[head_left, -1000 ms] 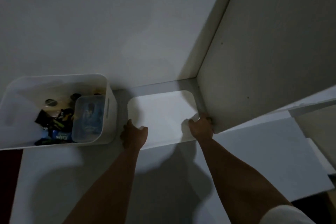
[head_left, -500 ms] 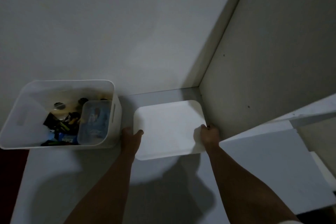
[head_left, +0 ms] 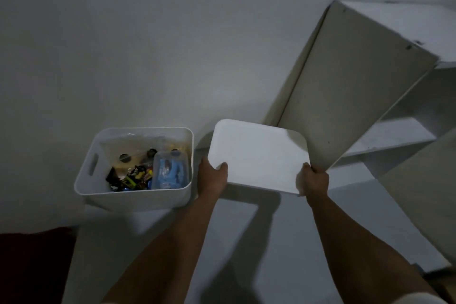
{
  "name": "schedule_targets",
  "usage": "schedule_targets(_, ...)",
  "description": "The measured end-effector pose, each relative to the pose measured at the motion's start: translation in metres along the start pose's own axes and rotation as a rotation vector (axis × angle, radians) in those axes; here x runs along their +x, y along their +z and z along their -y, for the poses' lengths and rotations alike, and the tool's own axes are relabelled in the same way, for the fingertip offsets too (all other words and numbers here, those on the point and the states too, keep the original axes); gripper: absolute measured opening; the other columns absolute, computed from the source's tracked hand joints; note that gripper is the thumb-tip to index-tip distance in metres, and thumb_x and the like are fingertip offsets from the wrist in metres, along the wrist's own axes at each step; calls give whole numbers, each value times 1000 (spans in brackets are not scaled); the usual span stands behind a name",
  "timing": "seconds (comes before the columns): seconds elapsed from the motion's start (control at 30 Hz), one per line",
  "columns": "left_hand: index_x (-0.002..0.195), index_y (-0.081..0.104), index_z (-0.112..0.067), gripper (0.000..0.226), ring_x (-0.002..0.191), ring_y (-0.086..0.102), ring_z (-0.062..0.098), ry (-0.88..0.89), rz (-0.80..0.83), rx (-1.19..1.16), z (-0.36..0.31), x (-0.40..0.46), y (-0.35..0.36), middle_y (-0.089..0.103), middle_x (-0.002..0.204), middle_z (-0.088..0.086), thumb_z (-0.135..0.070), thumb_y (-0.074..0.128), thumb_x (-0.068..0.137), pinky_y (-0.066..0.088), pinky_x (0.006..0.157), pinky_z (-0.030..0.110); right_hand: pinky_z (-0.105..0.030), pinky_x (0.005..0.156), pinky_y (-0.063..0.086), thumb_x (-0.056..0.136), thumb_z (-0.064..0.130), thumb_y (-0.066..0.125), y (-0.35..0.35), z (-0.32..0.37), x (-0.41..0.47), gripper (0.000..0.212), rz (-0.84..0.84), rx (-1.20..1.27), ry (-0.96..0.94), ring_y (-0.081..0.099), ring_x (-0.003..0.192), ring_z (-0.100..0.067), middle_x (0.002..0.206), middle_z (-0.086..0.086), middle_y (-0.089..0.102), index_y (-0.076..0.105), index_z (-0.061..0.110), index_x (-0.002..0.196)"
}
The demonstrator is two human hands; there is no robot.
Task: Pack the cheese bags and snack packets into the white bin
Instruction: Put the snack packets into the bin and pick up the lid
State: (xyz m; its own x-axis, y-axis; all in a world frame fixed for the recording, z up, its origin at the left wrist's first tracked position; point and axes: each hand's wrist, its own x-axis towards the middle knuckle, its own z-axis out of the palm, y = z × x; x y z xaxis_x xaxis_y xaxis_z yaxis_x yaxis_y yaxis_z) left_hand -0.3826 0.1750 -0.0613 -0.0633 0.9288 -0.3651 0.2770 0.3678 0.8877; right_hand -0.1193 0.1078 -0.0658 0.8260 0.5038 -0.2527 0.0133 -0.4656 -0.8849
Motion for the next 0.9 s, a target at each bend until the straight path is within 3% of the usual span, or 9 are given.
schedule_targets(0.1,142,52,-13,49,124,60,29,144,1,14,-31,-6,-34,61,138,6,-27,61,97,48,97,32,-31,81,44,98,20,59,-2,26,-23,26,-1,84,-29,64,91,-29,95,-13,68,69,-4,98)
schedule_targets(0.23,129,66,-13,36,99,64,25,245,-59,-26,-59,-5,-91,71,123,7,-14,52,96,48,80,29,-30,81,45,99,19,60,22,52,-52,27,82,135,-87,61,89,-25,95,-12,67,72,-2,110)
schedule_targets(0.37,127,68,-13,36,94,60,22,241,-163,-5,-63,-2,-155,70,120,5,-15,50,96,44,80,28,-31,67,50,91,22,63,69,69,-74,29,206,156,-73,64,75,-26,82,-11,68,75,0,105)
schedule_targets(0.47,129,67,-16,38,97,62,25,231,-236,3,-49,3,-201,71,120,6,-20,51,95,48,83,31,-29,56,47,88,20,59,115,71,-85,19,317,139,-58,62,64,-25,74,-8,66,74,9,86)
schedule_targets(0.53,132,66,-20,42,98,64,26,215,-289,11,-34,8,-231,71,118,5,-23,51,93,51,83,33,-35,60,50,86,20,57,140,79,-113,19,386,98,-75,65,70,-26,80,-11,67,73,12,80)
schedule_targets(0.7,126,67,-26,50,103,67,30,148,-400,24,15,20,-287,73,114,2,-35,47,81,55,91,38,-48,92,58,95,14,57,191,77,-168,28,459,-49,-179,67,97,-32,100,-11,70,75,3,114)
schedule_targets(0.9,131,66,-18,40,114,64,32,103,-453,44,49,49,-310,70,123,6,-20,56,92,47,93,33,-40,92,56,96,16,56,237,55,-188,28,477,-112,-186,67,98,-29,107,-13,74,75,5,114)
